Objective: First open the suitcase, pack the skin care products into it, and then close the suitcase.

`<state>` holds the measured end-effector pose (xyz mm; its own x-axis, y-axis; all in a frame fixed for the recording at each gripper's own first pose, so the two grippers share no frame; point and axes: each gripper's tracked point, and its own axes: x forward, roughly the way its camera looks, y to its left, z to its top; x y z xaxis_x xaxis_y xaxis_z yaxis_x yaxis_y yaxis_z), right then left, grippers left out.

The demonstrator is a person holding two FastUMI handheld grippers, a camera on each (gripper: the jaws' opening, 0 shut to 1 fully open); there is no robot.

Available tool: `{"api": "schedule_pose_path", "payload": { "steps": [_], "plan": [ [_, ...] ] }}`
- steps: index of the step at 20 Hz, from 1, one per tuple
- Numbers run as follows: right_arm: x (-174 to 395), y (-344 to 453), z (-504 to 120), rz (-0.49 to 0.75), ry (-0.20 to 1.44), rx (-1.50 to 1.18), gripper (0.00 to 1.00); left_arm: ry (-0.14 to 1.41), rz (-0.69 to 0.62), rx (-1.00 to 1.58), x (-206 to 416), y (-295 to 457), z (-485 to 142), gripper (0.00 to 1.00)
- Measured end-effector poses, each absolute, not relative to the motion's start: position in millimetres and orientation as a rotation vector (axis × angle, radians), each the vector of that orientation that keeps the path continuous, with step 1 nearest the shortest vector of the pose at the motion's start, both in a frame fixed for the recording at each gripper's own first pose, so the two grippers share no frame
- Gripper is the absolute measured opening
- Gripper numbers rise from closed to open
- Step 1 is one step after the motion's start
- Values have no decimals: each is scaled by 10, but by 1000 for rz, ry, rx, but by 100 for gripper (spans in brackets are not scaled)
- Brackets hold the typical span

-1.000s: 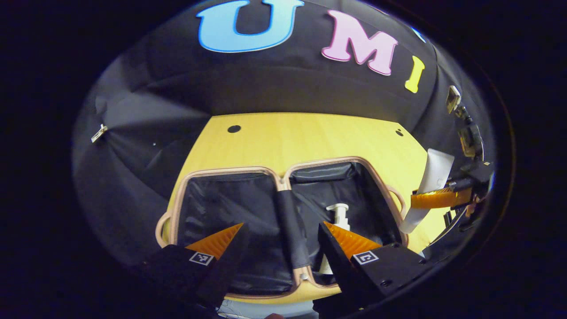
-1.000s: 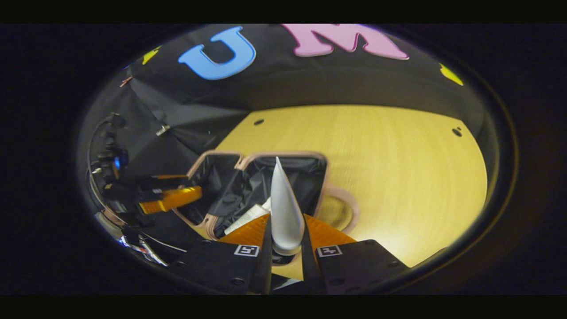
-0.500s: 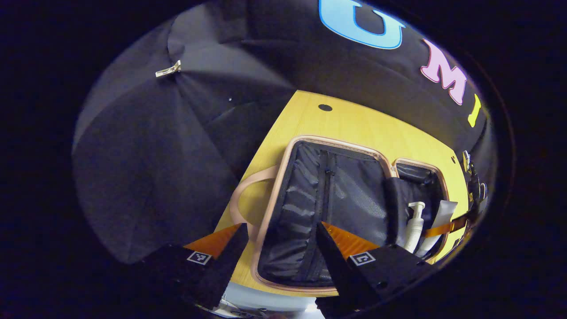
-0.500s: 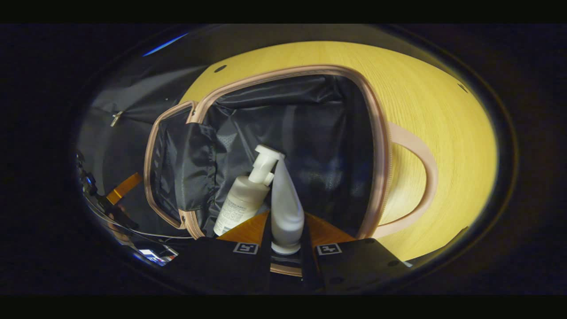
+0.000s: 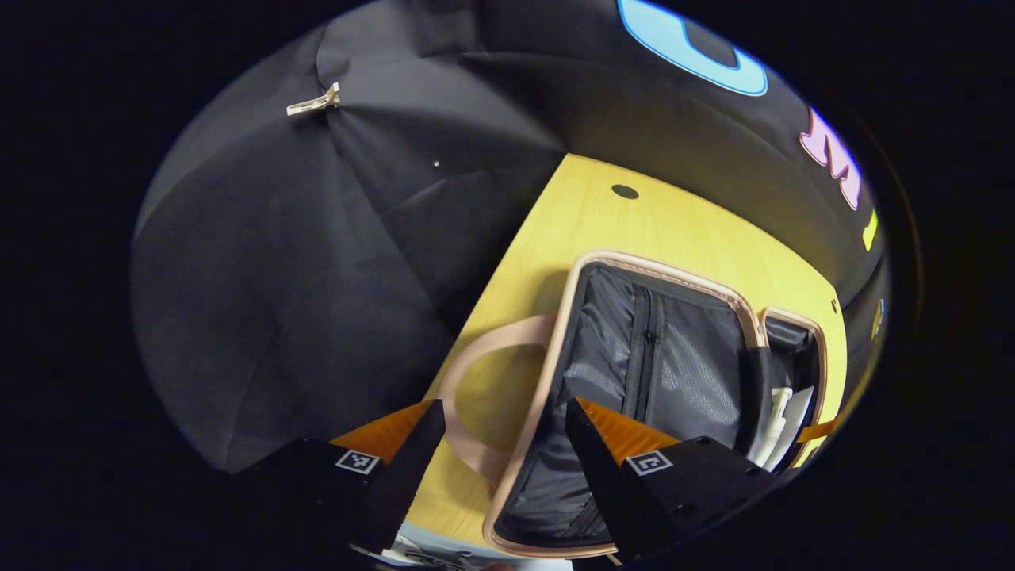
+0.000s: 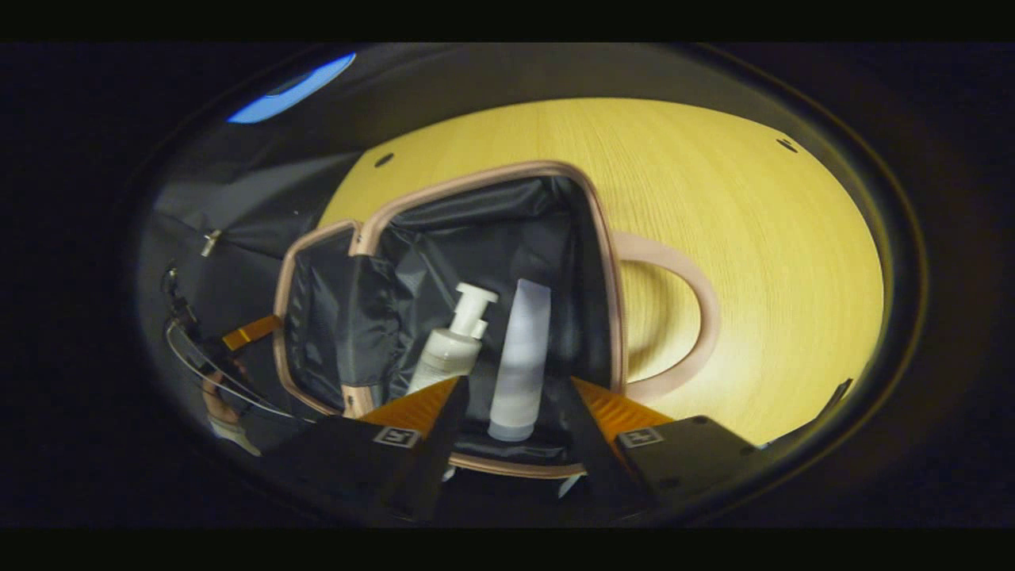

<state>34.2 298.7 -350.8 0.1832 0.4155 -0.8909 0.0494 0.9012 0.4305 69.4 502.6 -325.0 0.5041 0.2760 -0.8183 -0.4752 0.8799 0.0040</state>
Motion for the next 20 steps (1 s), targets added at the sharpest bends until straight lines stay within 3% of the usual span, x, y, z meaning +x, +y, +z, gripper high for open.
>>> {"api": "schedule_pose_path", "payload": {
  "steps": [1, 2, 8, 14, 16, 19, 20],
  "plan": [
    [399, 2959, -3393, 263, 1326, 429, 75, 922, 483, -261, 732, 5108, -3239, 96],
    [456, 2919, -3279, 258, 1276, 447, 90, 919, 492, -311, 765, 5142, -3259, 96],
    [696, 2728, -2846, 275, 1105, 411, 89, 888, 554, -495, 871, 5443, -3274, 99],
    [620, 2816, -2799, 297, 1094, 391, 90, 1104, 568, -386, 652, 5535, -3808, 97],
    [619, 2822, -2802, 294, 1094, 389, 89, 1138, 511, -349, 686, 5468, -3924, 95],
    [652, 2794, -2783, 275, 1088, 402, 90, 1176, 468, -213, 722, 5405, -3911, 19],
    [650, 2780, -2763, 273, 1084, 402, 90, 1165, 461, -186, 747, 5425, -3881, 22]
  ]
}}
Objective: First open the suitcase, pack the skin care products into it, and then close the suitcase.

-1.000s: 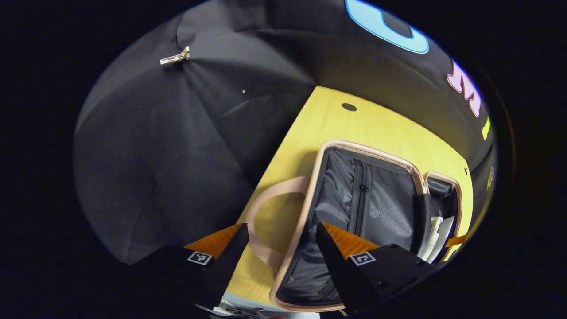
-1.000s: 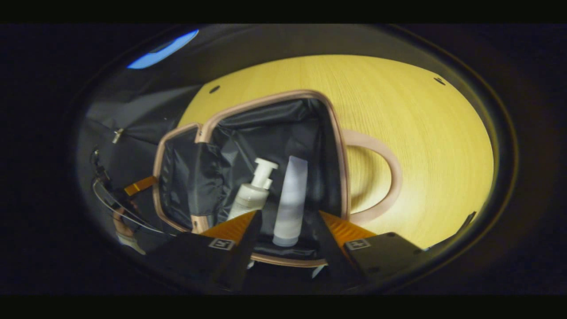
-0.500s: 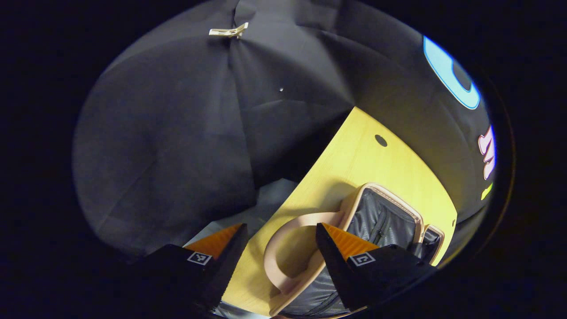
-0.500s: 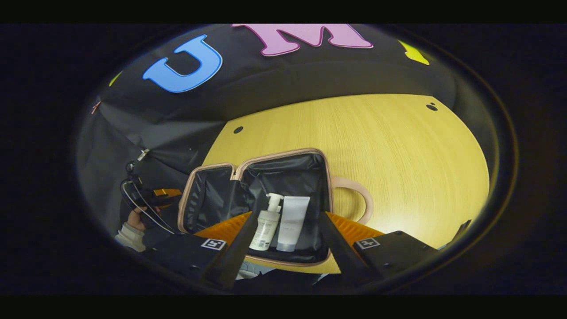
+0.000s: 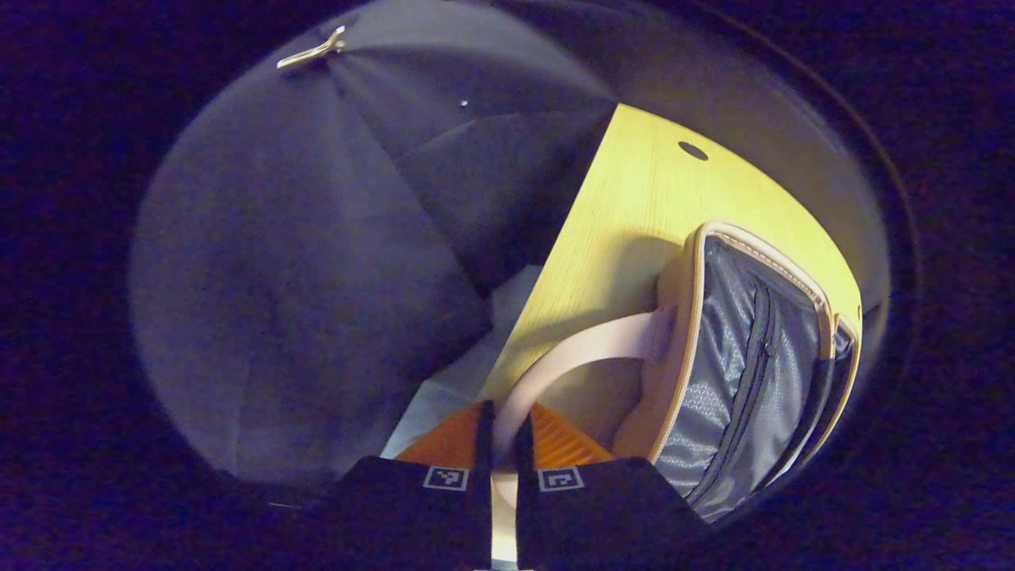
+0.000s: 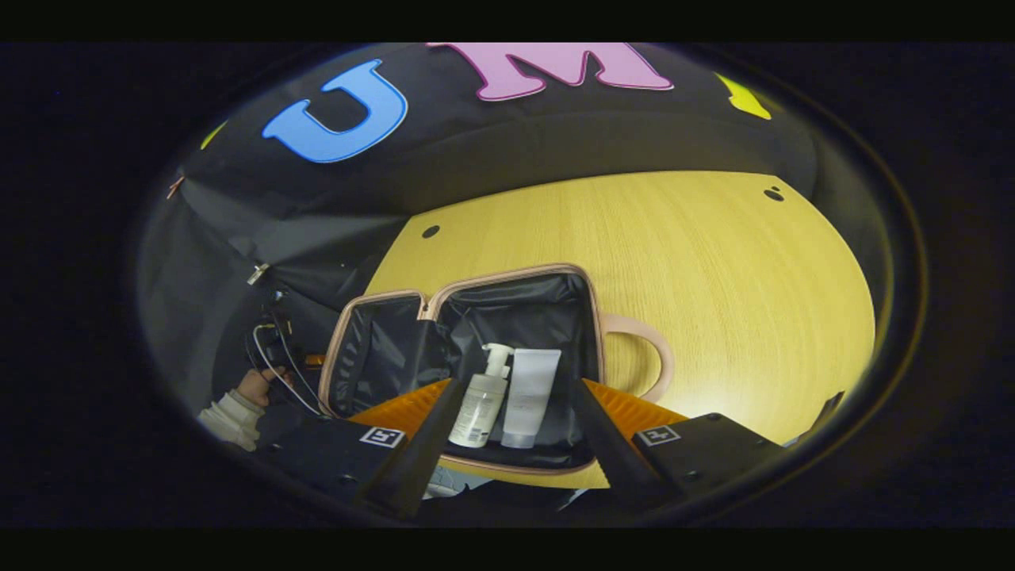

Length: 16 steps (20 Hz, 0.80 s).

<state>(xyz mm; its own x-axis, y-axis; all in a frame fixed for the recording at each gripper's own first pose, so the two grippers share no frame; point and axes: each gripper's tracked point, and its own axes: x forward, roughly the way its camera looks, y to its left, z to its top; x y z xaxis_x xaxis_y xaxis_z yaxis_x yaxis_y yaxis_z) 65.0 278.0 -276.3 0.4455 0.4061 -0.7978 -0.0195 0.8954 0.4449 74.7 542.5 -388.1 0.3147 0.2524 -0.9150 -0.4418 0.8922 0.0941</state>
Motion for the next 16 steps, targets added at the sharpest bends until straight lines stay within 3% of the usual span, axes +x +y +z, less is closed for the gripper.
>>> {"api": "schedule_pose_path", "payload": {
  "steps": [1, 7, 16],
  "plan": [
    [658, 2764, -2742, 274, 1076, 394, 90, 1160, 453, -188, 760, 5430, -3840, 16],
    [753, 2694, -2542, 312, 959, 306, 90, 1050, 404, -256, 803, 5332, -3374, 13],
    [647, 2670, -2001, 470, 767, 216, 90, 804, 261, -188, 1041, 4833, -1830, 9]
  ]
}}
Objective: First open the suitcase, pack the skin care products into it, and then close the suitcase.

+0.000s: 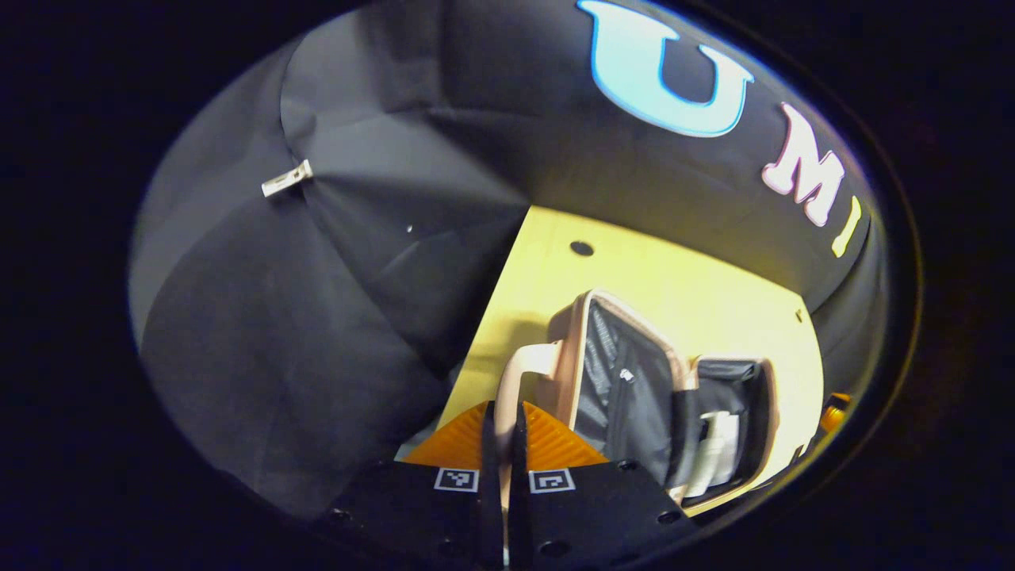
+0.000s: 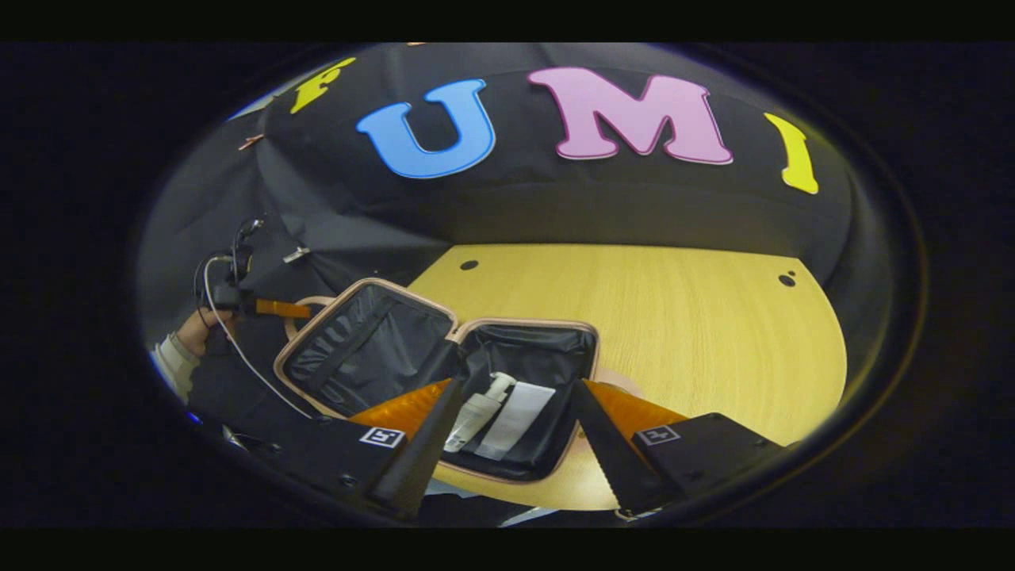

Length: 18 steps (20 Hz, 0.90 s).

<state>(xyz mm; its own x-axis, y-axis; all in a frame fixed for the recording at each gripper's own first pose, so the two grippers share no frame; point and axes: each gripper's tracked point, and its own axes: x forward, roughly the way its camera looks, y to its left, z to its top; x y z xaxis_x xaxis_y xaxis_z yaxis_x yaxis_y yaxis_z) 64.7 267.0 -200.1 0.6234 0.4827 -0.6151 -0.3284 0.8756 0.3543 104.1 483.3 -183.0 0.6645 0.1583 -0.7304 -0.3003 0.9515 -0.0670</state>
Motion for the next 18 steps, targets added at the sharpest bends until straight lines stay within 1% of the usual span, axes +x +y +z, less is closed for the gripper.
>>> {"api": "schedule_pose_path", "payload": {
  "steps": [4, 6, 10, 14, 18],
  "plan": [
    [628, 2318, -1608, 534, 639, 170, 89, 708, 189, -175, 1119, 4006, -1195, 8],
    [626, 2033, -1433, 538, 569, 125, 89, 662, 150, -185, 1168, 3598, -965, 8],
    [515, 1485, -1264, 525, 510, 102, 89, 623, 27, -219, 1304, 2599, -690, 8],
    [257, 866, -1289, 464, 509, 112, 89, 628, -105, -311, 1382, 1580, -758, 8],
    [113, 280, -1366, 401, 514, 99, 89, 673, -207, -403, 1496, 756, -1274, 8]
  ]
}}
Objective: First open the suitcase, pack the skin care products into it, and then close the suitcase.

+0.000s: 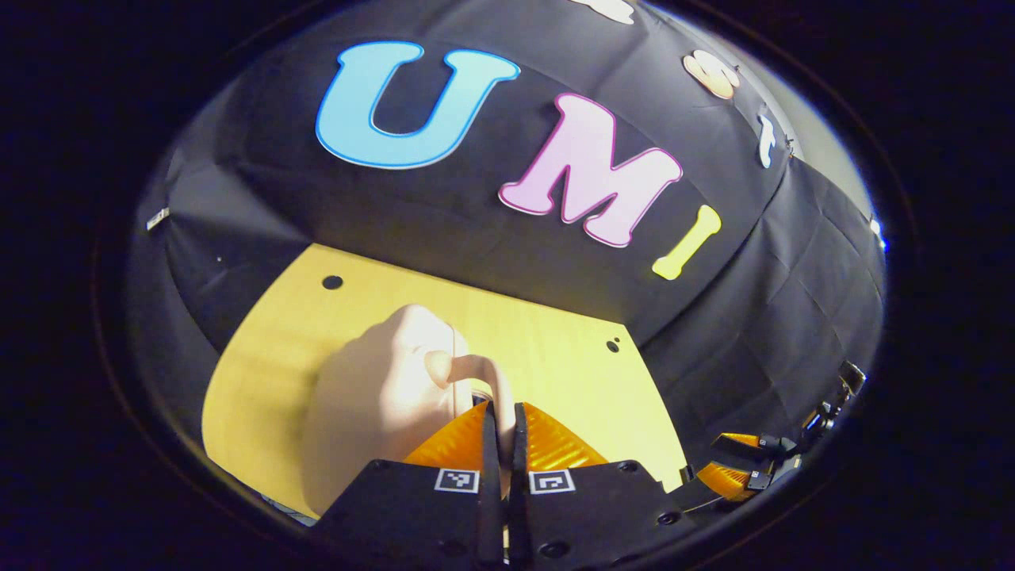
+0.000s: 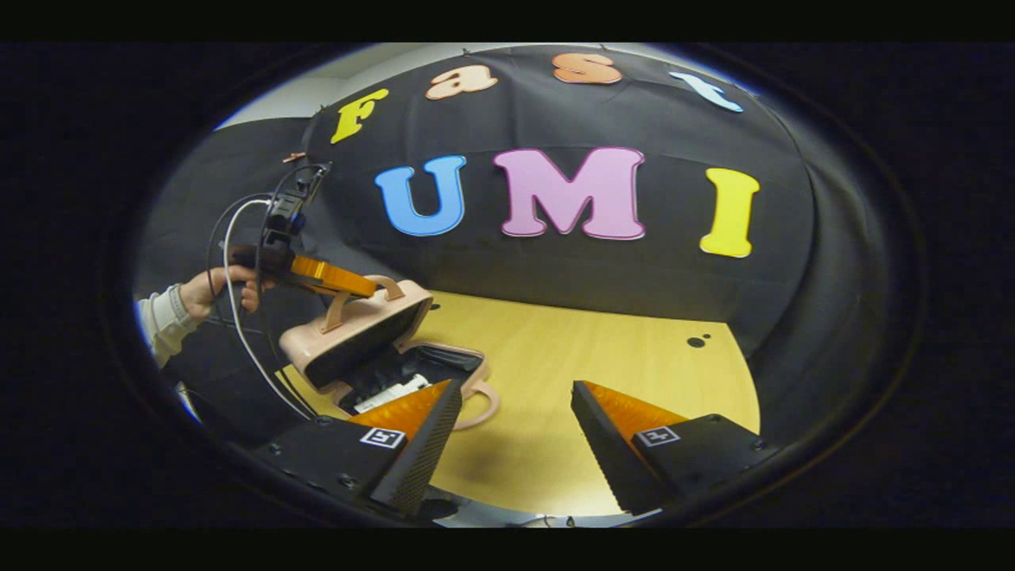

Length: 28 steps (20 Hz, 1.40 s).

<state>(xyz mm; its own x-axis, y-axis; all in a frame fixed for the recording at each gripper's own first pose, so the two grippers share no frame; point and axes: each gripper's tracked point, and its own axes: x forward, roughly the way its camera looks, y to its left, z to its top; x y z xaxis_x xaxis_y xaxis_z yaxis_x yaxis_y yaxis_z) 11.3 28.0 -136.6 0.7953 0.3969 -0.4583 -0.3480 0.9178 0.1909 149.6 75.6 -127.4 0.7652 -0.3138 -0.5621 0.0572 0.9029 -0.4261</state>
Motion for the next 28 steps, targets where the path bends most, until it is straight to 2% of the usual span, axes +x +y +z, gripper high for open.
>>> {"api": "schedule_pose_path", "payload": {
  "steps": [3, 8, 10, 13, 14, 16, 18, 19, 21, 22, 23, 26, 28],
  "plan": [
    [39, -79, -1328, 355, 505, 103, 89, 746, -253, -365, 1485, 287, -1844, 8],
    [-126, -565, -1261, 265, 500, 152, 89, 899, -246, -279, 1531, -287, -2915, 8],
    [-195, -753, -1320, 244, 503, 147, 89, 908, -259, -245, 1495, -375, -3094, 8],
    [-277, -964, -1449, 238, 519, 165, 89, 899, -226, -182, 1475, -418, -3157, 18],
    [-290, -1004, -1462, 249, 514, 172, 89, 890, -215, -177, 1457, -426, -3087, 21],
    [-292, -1057, -1486, 278, 496, 160, 89, 834, -151, -93, 1513, -379, -2949, 44],
    [-286, -1090, -1519, 313, 479, 132, 89, 733, -77, 41, 1512, -356, -2639, 100],
    [-280, -1082, -1494, 335, 462, 119, 89, 652, -63, 91, 1494, -407, -2375, 97],
    [-231, -1074, -1369, 362, 406, 89, 89, 508, -47, 132, 1335, -592, -1809, 97],
    [-184, -1088, -1273, 365, 363, 79, 78, 427, -40, 140, 1237, -695, -1496, 97],
    [-130, -1071, -1162, 370, 327, 78, 90, 358, -34, 145, 1119, -807, -1252, 96],
    [8, -1019, -744, 367, 228, 110, 94, 222, 5, 170, 750, -1016, -632, 96],
    [110, -1031, -375, 335, 128, 102, 95, 183, 8, 170, 505, -1155, -383, 98]
  ]
}}
